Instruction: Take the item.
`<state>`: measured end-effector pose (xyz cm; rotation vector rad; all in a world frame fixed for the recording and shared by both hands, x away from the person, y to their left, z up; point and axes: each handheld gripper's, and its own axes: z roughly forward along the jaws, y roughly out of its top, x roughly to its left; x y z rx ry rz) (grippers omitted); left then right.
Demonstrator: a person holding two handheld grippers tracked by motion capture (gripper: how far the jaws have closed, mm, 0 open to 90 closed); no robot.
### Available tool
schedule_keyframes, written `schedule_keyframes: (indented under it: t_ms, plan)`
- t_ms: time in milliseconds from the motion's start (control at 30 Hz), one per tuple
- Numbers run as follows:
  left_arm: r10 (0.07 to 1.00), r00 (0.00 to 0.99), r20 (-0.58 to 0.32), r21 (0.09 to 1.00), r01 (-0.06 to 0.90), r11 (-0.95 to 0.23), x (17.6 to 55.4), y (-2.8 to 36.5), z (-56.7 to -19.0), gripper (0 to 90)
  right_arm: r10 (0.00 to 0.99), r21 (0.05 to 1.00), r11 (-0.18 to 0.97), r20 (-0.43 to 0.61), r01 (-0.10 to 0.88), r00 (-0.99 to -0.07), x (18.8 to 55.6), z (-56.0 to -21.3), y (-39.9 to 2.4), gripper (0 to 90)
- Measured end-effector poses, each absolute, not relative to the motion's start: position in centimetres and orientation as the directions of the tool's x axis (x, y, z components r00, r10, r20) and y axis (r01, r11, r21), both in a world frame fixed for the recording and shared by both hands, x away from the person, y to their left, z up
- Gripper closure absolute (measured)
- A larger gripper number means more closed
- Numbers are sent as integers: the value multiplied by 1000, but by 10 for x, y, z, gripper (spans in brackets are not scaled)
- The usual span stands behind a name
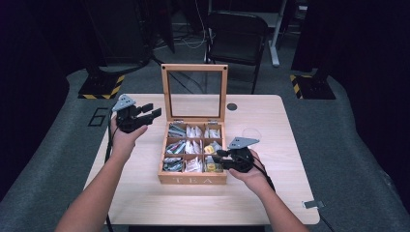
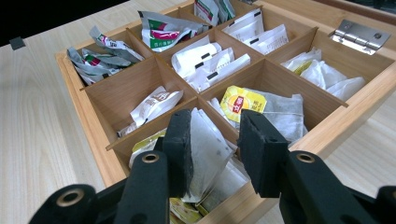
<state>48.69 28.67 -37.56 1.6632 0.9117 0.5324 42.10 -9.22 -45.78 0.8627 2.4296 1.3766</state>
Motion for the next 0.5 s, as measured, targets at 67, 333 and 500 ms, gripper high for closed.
schedule_keyframes:
  t_ms: [67,333,500]
  plan:
    - [792,601,-109,951,294,-92,487,287,-376,515,586,836,388,101,388,-804,422,-460,-92,649]
    - [791,602,-108,951,295,-94,487,288,-376,515,565,833,389,122,394,-816,421,-461,-91,748]
    - [792,600,-112,951,296,-90,486,288,-375,515,546,833,399,119,382,-830,420,-459,-91,830]
